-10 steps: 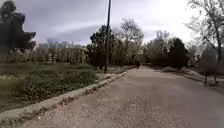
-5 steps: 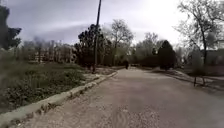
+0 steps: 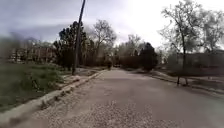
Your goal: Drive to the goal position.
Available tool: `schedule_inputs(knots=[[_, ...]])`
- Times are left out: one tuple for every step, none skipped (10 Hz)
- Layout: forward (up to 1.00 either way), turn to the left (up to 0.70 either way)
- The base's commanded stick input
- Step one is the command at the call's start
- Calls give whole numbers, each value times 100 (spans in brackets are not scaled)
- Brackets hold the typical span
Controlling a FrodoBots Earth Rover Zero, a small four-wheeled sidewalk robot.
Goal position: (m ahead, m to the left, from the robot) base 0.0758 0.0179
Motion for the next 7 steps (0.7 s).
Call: schedule_inputs(knots=[[70, -9], [70, -2], [70, 0], [70, 0], [70, 0], [70, 0], [70, 0]])
